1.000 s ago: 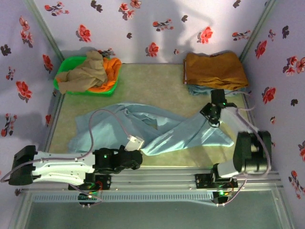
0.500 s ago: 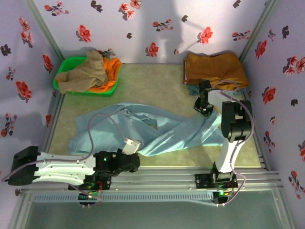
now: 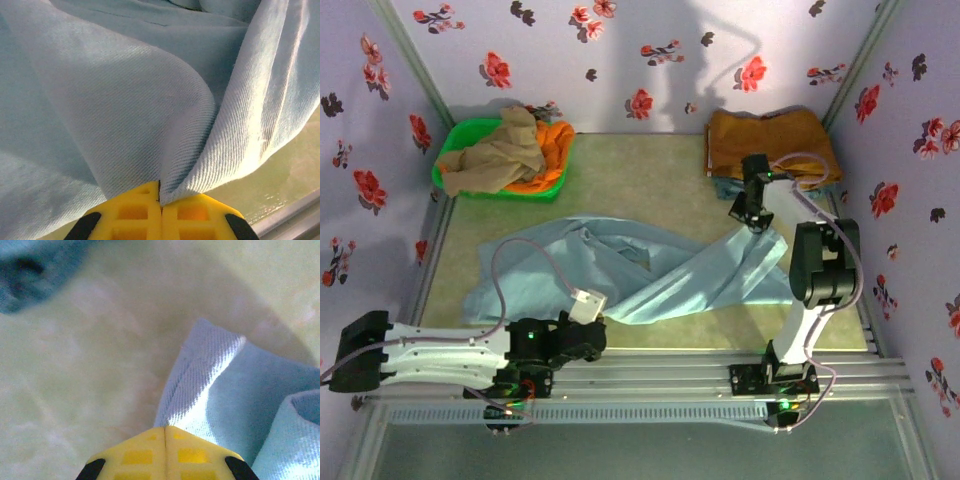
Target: Fold and stack the trousers
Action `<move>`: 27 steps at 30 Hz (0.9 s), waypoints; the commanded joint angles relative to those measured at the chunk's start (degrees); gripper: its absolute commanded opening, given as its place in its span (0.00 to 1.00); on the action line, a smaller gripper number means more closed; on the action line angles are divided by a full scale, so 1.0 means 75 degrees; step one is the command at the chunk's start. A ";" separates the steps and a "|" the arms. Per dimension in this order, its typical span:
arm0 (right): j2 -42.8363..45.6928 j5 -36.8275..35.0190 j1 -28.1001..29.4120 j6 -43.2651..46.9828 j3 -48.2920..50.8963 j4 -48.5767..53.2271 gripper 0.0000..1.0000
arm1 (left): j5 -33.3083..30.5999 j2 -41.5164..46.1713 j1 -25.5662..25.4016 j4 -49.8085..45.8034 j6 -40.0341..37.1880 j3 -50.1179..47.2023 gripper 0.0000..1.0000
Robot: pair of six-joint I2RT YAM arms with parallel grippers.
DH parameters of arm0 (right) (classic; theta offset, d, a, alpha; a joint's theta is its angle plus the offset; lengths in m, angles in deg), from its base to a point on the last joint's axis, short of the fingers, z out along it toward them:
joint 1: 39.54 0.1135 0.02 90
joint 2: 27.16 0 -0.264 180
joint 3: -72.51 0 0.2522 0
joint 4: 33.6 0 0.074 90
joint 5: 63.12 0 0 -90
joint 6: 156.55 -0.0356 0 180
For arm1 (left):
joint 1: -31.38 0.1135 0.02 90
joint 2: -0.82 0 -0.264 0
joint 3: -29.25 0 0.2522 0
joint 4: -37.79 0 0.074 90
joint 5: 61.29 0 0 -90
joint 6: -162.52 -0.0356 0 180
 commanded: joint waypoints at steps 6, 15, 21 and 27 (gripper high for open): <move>-0.1052 0.0090 -0.0087 0.0279 -0.5797 0.2207 0.00 | -0.0336 0.0252 0.1602 -0.0268 -0.1441 0.1618 0.00; 0.3867 0.0078 -0.1505 -0.0172 -0.0822 0.0875 0.00 | -0.0028 -0.0324 0.0844 0.0715 -0.1872 0.1749 0.00; 0.7146 0.0125 -0.3124 -0.0265 0.2535 0.1036 0.00 | -0.0069 -0.1856 -0.0710 0.1614 -0.1292 0.1644 0.00; 0.8721 0.0241 -0.3257 -0.0568 0.3491 0.1461 0.69 | -0.0099 -0.1795 -0.1915 0.1146 -0.0677 0.1399 0.09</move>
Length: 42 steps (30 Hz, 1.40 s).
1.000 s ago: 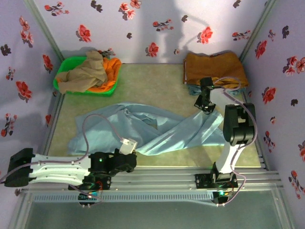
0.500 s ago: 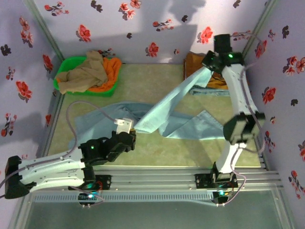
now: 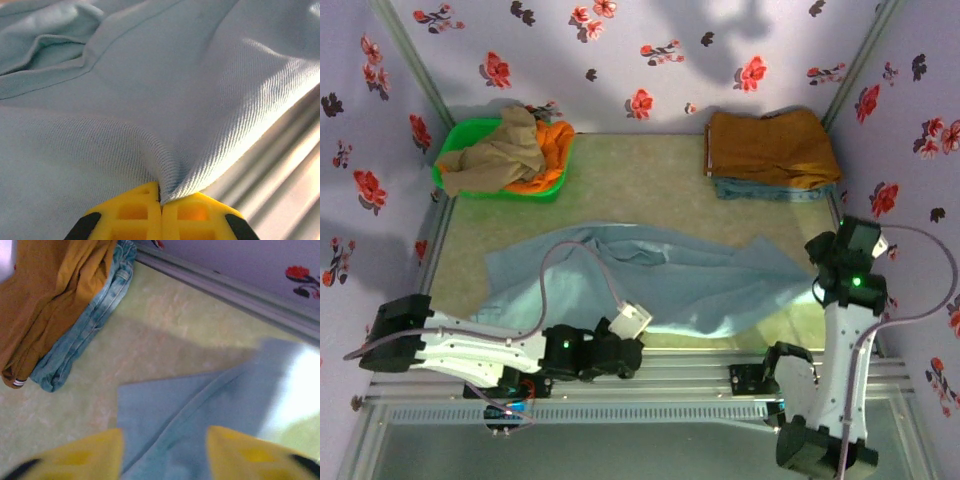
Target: Fold and stack the trousers
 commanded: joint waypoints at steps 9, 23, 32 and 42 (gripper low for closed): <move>-0.0464 0.1598 0.0395 -0.0288 0.0281 -0.0897 0.66 | -0.0573 0.2387 -0.0313 -0.1514 0.0175 0.0077 1.00; -0.5374 0.1244 0.1642 -0.0006 0.0620 -0.3062 0.67 | 0.1107 -0.0244 0.7221 -0.2468 -0.0285 0.2263 1.00; -0.6725 0.1109 0.1820 0.0126 0.0241 -0.3681 0.65 | 0.1579 -0.2645 0.8712 -0.1882 -0.0302 0.3218 1.00; -0.7490 0.1355 0.1935 -0.0066 0.0362 -0.4234 0.63 | 0.2729 -0.4073 0.9607 -0.0692 -0.0582 0.3402 1.00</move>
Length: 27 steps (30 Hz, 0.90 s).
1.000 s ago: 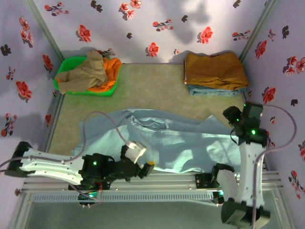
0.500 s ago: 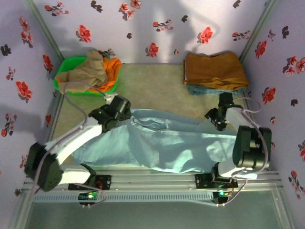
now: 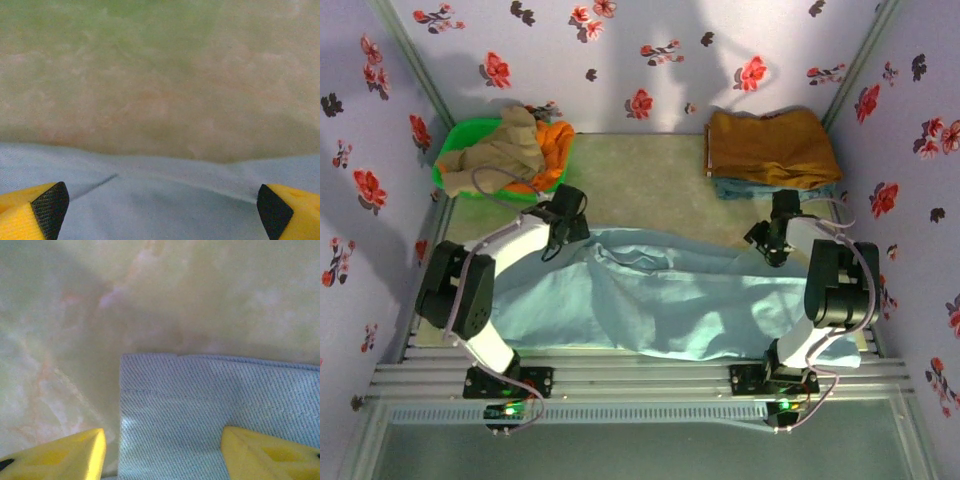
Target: Fold and stack the trousers
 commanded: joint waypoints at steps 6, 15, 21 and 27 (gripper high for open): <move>-0.0661 0.0168 0.0104 -0.0086 0.0053 -0.0369 0.30 | 0.1083 -0.1212 0.0582 0.0895 -0.0584 0.0502 0.88; 0.0009 0.0026 0.0104 0.0096 -0.0130 -0.0013 0.00 | 0.1510 -0.1504 0.1198 0.1159 -0.0980 0.0443 0.10; 0.0663 -0.0084 0.0101 0.0069 -0.0395 0.0208 0.00 | 0.1531 -0.1102 0.1197 0.1105 -0.1166 0.0319 0.00; 0.0812 -0.0356 0.0220 0.0028 -0.0394 0.0137 0.00 | 0.1640 -0.0560 0.1197 0.1177 -0.1044 -0.0034 0.00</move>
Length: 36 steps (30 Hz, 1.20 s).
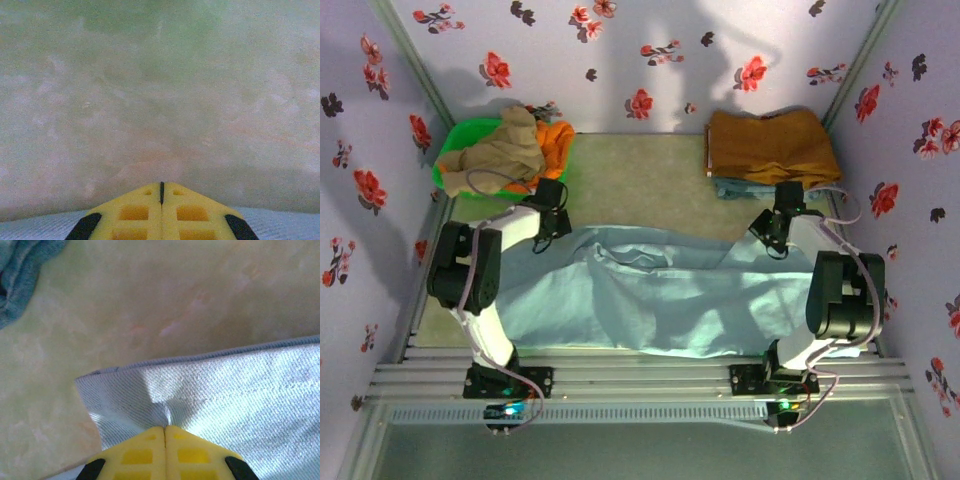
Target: Fold and stack the trousers
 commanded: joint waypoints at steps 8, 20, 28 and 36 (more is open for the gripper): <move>0.0926 -0.0740 0.0076 0.0033 -0.0432 0.0251 0.00 | -0.0184 0.0952 0.0040 0.0079 -0.0188 -0.0134 0.00; 0.1022 -0.0064 -0.0513 -0.0300 -0.2859 0.0270 0.00 | -0.0684 0.2000 0.0415 -0.0703 -0.0153 0.0454 0.00; 0.1443 0.0198 -0.1332 -0.0677 -0.2730 0.0031 0.00 | -0.0886 0.2507 0.0605 -0.0880 0.0021 0.0374 0.00; 0.2686 -0.0077 -0.3363 -0.1696 0.1529 -0.1226 0.00 | -0.1125 0.3111 0.0661 -0.0515 0.0293 -0.0428 0.00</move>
